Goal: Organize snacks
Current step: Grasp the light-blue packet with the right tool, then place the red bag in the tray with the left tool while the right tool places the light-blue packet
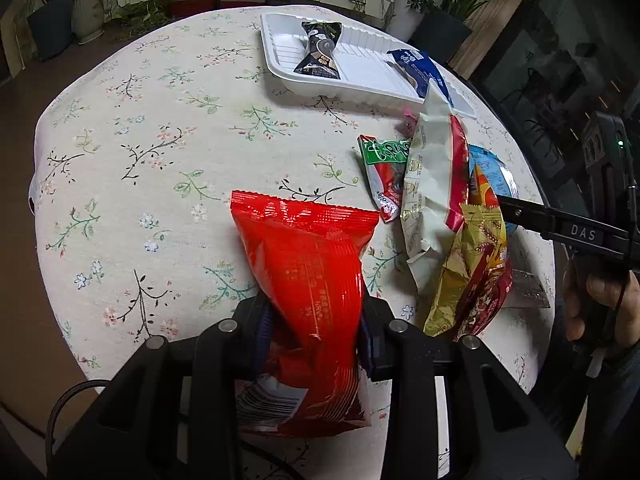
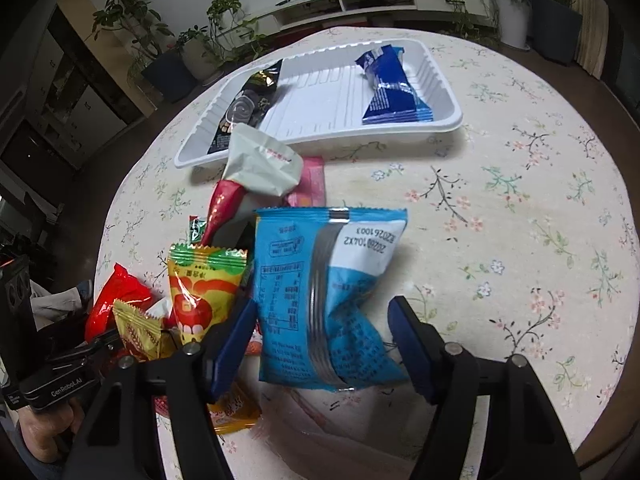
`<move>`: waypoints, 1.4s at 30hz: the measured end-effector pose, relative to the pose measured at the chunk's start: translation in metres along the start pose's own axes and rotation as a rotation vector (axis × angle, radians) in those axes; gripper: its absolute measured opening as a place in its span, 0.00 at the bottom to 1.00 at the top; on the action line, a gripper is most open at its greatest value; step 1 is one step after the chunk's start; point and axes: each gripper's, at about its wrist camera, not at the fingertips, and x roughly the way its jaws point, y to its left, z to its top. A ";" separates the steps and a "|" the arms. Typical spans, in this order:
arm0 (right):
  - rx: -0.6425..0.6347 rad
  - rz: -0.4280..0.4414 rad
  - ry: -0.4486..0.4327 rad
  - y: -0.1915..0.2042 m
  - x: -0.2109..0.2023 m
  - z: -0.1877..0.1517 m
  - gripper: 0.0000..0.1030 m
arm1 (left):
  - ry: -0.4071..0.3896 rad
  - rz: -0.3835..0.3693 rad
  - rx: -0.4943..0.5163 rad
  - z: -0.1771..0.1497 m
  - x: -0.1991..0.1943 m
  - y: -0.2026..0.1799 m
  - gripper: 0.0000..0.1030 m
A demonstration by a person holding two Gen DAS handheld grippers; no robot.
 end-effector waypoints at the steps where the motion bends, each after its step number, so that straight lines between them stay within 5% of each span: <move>1: -0.007 0.003 0.003 0.001 0.001 0.000 0.65 | -0.001 -0.002 -0.001 0.000 0.000 0.000 0.31; 10: 0.007 0.045 -0.001 -0.007 0.001 -0.005 0.46 | -0.004 -0.002 -0.005 0.001 0.000 -0.001 0.31; 29: 0.091 0.075 -0.108 -0.031 -0.056 -0.018 0.44 | -0.029 -0.045 -0.043 0.010 -0.012 0.007 0.31; 42: 0.194 0.009 -0.221 -0.092 -0.096 0.028 0.43 | -0.131 -0.038 -0.045 0.099 -0.049 0.032 0.31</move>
